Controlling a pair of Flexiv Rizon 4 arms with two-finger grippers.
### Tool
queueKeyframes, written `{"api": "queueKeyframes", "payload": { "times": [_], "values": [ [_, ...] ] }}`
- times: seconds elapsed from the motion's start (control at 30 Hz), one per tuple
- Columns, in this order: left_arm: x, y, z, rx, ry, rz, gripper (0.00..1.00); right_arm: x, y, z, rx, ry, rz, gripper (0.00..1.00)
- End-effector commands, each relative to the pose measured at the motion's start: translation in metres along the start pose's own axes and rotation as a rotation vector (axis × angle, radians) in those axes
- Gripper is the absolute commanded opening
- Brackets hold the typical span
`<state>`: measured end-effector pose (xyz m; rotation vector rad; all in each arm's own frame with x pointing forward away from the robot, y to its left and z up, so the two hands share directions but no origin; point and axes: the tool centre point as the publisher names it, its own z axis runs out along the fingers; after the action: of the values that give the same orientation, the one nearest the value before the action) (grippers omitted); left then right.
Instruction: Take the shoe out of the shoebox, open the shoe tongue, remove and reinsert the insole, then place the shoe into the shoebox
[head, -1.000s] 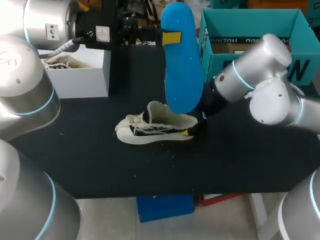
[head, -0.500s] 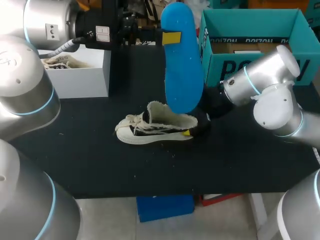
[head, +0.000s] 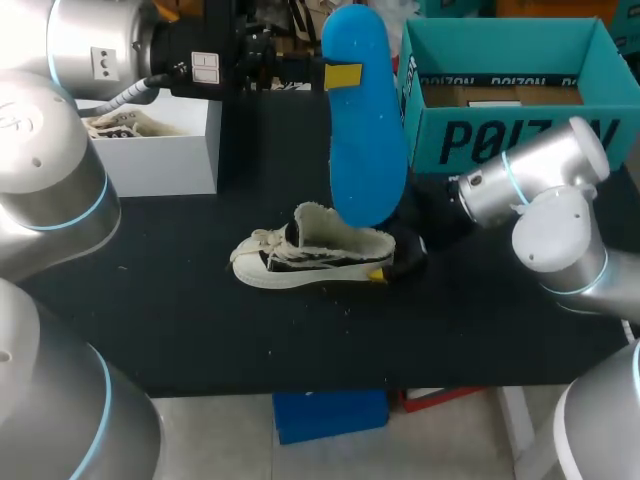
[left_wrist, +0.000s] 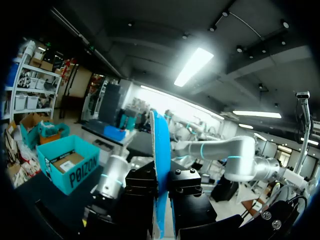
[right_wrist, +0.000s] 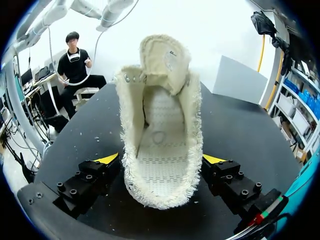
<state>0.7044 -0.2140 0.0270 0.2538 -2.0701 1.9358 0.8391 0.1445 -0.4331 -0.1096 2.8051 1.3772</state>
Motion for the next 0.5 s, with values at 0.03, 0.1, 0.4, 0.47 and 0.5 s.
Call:
{"api": "queueKeyframes", "payload": {
  "times": [0.03,0.1,0.4,0.47,0.5],
  "values": [
    [0.0,0.001,0.003,0.003,-0.003,0.002,0.0,-0.002,-0.003,0.004,-0.003,0.003,0.002,1.0],
    [0.0,0.001,0.003,0.003,-0.003,0.002,0.0,-0.002,-0.004,0.004,0.003,0.009,0.005,1.0],
    [0.0,0.001,0.003,0.003,-0.003,0.002,0.0,-0.002,0.0,-0.02,0.192,0.028,0.041,1.0],
    [0.0,0.001,0.003,0.003,-0.003,0.002,0.0,-0.002,0.003,-0.028,0.231,0.015,0.042,1.0],
    [0.0,0.001,0.003,0.003,-0.003,0.002,0.0,-0.003,0.005,-0.032,0.303,0.014,0.06,1.0]
  ]
}}
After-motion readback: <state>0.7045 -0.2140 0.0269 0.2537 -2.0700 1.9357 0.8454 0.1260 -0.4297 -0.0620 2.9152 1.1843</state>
